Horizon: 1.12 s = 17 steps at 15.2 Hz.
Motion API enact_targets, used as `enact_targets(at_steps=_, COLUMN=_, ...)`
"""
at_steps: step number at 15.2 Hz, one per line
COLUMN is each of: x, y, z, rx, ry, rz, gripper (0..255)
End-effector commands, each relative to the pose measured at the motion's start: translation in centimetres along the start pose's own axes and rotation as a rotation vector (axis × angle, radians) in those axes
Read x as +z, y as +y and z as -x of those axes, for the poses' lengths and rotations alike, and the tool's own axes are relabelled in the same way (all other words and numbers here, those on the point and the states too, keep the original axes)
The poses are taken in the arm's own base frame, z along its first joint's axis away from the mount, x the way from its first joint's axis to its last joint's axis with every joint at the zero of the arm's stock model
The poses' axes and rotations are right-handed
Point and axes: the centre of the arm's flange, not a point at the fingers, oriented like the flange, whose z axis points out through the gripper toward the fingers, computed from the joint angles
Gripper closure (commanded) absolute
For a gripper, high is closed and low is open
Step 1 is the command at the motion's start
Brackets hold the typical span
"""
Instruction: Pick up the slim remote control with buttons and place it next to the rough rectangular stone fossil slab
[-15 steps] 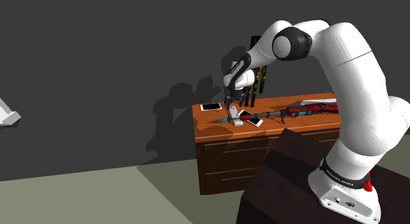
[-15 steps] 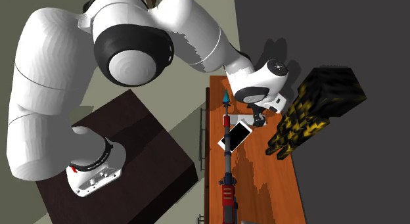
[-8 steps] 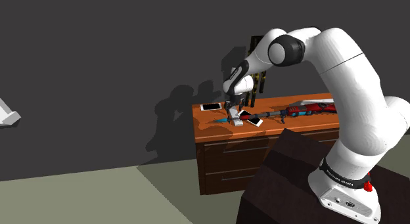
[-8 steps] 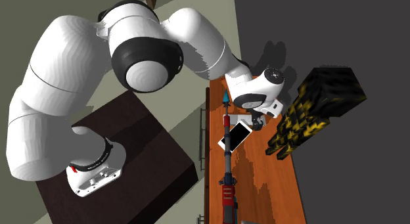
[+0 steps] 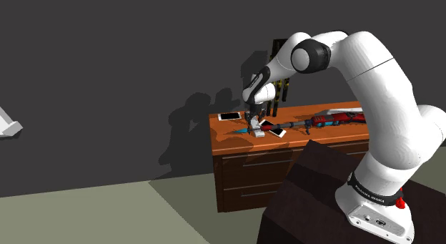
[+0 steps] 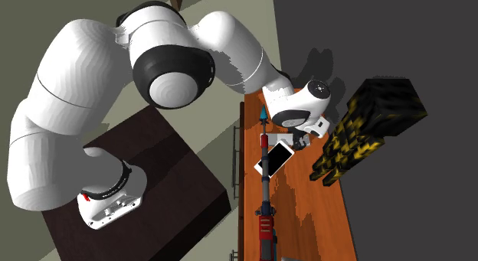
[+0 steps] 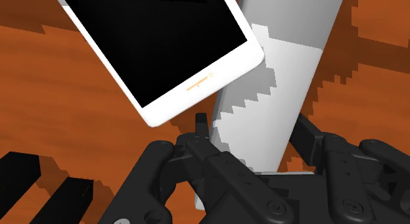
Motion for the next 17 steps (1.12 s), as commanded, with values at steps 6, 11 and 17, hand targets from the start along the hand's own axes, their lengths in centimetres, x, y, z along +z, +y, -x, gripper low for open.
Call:
enact_targets(at_steps=6, x=0.0, y=0.0, z=0.0, rx=0.0, ry=0.0, rz=0.0, gripper=255)
enact_targets(at_steps=11, x=-1.0, y=0.0, z=0.0, rx=0.0, ry=0.0, rz=0.0, gripper=255)
enact_targets(at_steps=17, x=-4.2, y=0.0, z=0.0, rx=0.0, ry=0.0, rz=0.0, gripper=255)
